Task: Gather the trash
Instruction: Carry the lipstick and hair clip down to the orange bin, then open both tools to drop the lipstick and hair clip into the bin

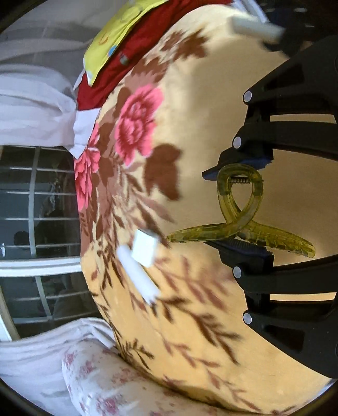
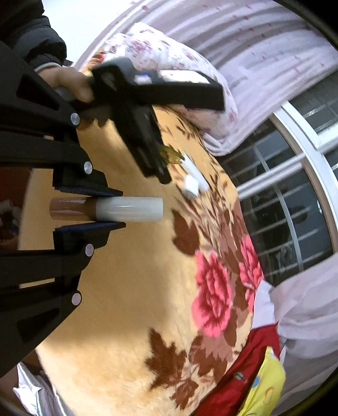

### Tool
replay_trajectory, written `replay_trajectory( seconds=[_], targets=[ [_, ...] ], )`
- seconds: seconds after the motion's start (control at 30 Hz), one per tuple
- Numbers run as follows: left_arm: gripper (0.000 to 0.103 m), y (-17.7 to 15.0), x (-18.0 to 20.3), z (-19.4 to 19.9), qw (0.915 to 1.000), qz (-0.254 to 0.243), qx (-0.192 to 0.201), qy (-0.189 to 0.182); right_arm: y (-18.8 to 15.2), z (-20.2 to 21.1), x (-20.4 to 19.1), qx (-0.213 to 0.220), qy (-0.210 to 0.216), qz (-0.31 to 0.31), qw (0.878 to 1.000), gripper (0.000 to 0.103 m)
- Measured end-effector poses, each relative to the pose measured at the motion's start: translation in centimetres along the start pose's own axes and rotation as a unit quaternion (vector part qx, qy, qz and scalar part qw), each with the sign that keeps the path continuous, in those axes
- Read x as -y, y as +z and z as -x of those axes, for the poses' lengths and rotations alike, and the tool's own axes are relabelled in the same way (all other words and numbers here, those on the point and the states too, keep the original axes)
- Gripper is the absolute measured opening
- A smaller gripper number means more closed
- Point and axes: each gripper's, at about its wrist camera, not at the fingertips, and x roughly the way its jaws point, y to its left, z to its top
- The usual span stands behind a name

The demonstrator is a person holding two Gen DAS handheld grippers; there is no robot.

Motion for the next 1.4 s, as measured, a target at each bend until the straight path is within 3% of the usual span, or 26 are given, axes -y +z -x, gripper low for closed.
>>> replay_trajectory(
  seconds=[0.27,0.43,0.57,0.73,0.9,0.97,1.0,1.03,1.23,1.4],
  targets=[
    [0.043,-8.0,-2.8,8.2,0.9997,-0.006,0.004,-0.022,-4.4,1.3,-4.2,-0.035,0.023,0.032,0.999,0.018],
    [0.043,-13.1,-3.1,10.8,0.9993,-0.018,-0.016,-0.03,-8.2,2.2,-6.3,-0.067,0.042,0.063,0.995,0.018],
    [0.043,-17.3,-3.6,11.0,0.9978,-0.02,-0.055,-0.031,-12.3,1.8,-6.9,-0.115,0.046,0.084,0.989,0.018],
    [0.043,-22.0,-4.6,7.1,0.9865,0.007,-0.158,-0.044,-16.7,-1.1,-5.6,-0.188,0.032,0.056,0.98,0.018],
    [0.044,-23.1,-4.9,3.9,0.9747,0.018,-0.216,-0.054,-18.3,-3.9,-5.2,-0.237,0.016,0.054,0.97,0.021],
    [0.052,-23.4,-5.0,2.9,0.9691,0.019,-0.241,-0.05,-18.4,-4.6,-5.1,-0.245,0.008,0.055,0.968,0.034],
    [0.062,-23.6,-5.1,2.5,0.9668,0.022,-0.25,-0.048,-18.4,-4.9,-4.9,-0.25,0.004,0.052,0.967,0.042],
    [0.064,-23.7,-5.3,2.3,0.9657,0.026,-0.254,-0.048,-18.4,-5.1,-4.8,-0.252,0.002,0.049,0.966,0.043],
    [0.065,-23.9,-5.6,2.3,0.9653,0.033,-0.255,-0.045,-18.0,-4.3,-4.1,-0.24,0.002,0.041,0.97,0.043],
    [0.065,-23.1,-5.7,4.0,0.9713,0.024,-0.232,-0.045,-15.8,-1.2,-4.4,-0.204,0.016,0.049,0.978,0.043]
  ],
)
